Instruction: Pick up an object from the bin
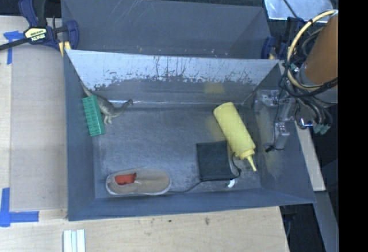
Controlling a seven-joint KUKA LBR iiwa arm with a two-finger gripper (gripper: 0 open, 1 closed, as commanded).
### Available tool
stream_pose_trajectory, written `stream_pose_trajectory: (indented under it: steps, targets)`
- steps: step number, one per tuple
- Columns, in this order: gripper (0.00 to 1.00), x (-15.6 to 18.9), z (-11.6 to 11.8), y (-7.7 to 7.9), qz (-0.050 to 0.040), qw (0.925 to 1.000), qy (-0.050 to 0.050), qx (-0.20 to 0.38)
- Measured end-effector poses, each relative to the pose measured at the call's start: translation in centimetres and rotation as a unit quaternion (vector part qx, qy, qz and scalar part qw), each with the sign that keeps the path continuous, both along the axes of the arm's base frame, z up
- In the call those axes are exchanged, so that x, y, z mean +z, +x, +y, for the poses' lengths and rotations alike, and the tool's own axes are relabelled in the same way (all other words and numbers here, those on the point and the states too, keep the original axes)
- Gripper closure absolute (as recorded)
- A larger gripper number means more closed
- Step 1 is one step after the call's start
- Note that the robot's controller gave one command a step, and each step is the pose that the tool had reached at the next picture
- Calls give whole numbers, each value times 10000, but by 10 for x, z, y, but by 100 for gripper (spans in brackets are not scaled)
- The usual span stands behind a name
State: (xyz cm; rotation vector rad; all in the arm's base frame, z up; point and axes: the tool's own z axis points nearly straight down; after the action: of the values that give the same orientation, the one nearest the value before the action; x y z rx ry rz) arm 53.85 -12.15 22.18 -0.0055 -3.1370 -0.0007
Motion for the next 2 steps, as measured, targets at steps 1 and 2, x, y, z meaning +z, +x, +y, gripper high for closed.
stream_pose_trajectory:
  steps: [1,2]
  targets:
    - [0,5,1,2,-43,10000,-7,16]
    - [0,-48,19,-14,-51,9980,-7,-627]
